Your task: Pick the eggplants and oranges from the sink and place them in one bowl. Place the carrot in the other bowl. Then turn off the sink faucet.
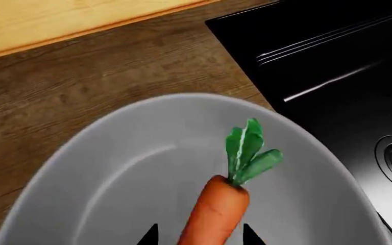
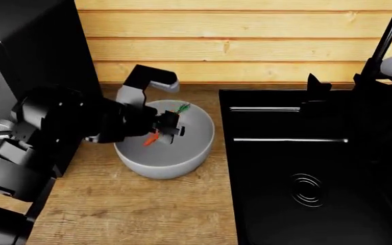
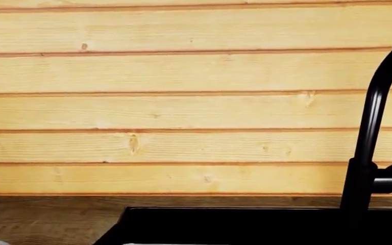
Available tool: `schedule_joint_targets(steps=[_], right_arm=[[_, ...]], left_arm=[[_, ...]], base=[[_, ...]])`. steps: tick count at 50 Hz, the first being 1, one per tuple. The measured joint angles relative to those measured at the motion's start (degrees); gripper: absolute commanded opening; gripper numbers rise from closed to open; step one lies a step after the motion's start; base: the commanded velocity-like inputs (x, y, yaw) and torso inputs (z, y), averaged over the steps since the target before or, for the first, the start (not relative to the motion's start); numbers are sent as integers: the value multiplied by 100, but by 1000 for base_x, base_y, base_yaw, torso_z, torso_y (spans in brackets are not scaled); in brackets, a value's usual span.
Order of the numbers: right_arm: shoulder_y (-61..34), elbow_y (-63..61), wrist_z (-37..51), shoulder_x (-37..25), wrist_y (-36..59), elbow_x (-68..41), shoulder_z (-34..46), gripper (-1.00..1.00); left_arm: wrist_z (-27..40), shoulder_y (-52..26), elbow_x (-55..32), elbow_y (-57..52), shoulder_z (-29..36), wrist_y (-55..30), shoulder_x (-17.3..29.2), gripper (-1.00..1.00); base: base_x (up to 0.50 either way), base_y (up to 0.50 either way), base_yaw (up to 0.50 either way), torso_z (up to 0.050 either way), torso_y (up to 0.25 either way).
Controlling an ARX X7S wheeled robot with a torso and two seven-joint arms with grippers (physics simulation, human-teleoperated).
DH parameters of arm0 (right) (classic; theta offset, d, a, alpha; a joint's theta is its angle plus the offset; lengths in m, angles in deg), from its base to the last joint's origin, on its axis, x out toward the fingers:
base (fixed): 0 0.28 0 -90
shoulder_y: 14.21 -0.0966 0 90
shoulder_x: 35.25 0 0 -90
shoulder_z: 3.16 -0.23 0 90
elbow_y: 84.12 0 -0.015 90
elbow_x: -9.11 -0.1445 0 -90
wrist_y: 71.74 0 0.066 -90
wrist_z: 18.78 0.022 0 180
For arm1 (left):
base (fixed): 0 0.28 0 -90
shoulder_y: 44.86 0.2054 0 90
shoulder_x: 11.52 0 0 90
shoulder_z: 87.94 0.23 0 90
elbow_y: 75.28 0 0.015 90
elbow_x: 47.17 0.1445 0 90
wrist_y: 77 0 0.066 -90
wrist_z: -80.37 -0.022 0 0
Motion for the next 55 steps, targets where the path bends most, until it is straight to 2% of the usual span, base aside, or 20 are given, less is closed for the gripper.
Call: schedule_joint_targets(steps=[9,15,23,30,38,48,55], right_arm=[[21,7,-3,4,-12,-7,11,100],[-25,20,-16,14,2,-14,51,100],[-95,25,-79,27,-67,66,117,100],[-255,174,-231,85,-226,301,278,100],[-390,460,-457,211,-491,626,504,100],[-352,531,-555,226,-622,744,576,100],[-332,528,-604,233,-657,758,613,100]], left_arm=[[179,-20,-98,-195,-108,-29,70,100],[536,-48,-351,-644,-347,-169,217,100],[1151,19,-537,-1728,-657,-183,580,100],[1875,403,-406,-2989,-868,76,998,100],[2787,872,-698,-4212,-1217,151,1406,100],[3541,1123,-1114,-5174,-1528,51,1853,100],[3811,1423,-1193,-5573,-1679,138,2094,100]], base=[[0,0,0,0,0],[0,0,0,0,0],[0,0,0,0,0],[0,0,0,0,0],[0,0,0,0,0],[0,0,0,0,0],[-336,-1,0,0,0]])
